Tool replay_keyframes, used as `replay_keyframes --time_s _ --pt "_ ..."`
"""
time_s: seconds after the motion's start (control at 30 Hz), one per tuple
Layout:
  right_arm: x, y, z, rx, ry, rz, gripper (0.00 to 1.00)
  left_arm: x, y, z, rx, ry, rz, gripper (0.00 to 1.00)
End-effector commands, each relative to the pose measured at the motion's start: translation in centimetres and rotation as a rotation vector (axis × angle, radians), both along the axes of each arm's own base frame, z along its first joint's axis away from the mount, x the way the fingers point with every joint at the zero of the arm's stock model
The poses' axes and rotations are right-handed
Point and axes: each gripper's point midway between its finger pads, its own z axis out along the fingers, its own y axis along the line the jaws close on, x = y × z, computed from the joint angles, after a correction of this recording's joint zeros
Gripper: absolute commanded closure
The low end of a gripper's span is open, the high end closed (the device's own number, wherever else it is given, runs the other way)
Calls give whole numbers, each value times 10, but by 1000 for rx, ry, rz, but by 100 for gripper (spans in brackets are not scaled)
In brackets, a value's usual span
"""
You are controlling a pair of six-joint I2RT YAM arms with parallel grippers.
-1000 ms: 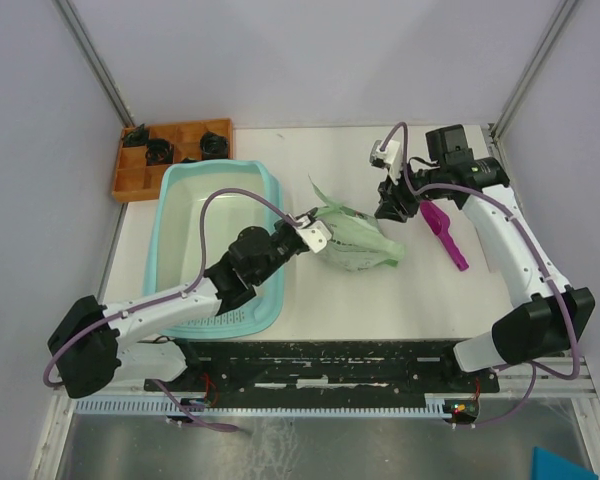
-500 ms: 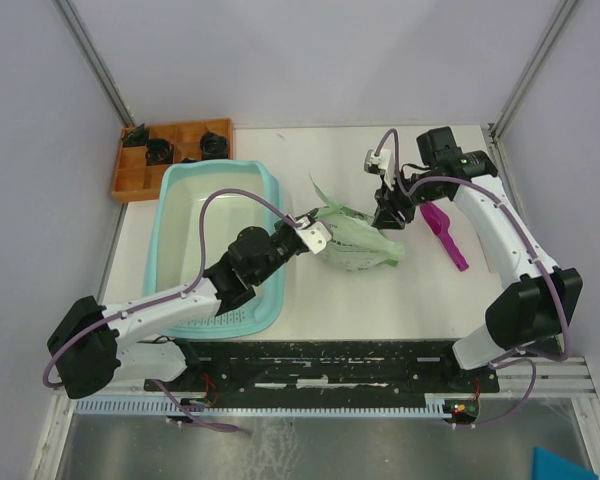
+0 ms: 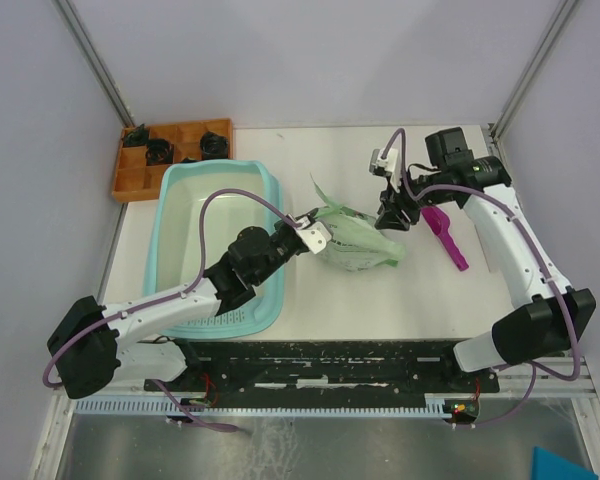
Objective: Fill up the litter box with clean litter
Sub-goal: Open the cat litter bag at the center of the board.
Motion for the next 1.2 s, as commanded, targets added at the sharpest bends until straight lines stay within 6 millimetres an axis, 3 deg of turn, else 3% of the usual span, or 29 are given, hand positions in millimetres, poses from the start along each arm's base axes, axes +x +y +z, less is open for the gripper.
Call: replay_keyframes --time_s 0.0,0.3,0.73,0.97,1.17 --pt "-3 3 -5 14 10 23 53 -4 5 60 -190 -87 1 97" --pt "1 7 -12 23 48 47 53 -6 3 64 -203 -87 -11 97" --pt "-43 13 -22 33 154 180 53 -3 -2 65 -201 -85 -18 97" --pt "-24 20 -54 -17 134 121 53 -5 -4 69 -220 -77 -30 97" --pt "11 20 -68 -47 69 8 54 -7 -3 70 -217 -74 -32 97"
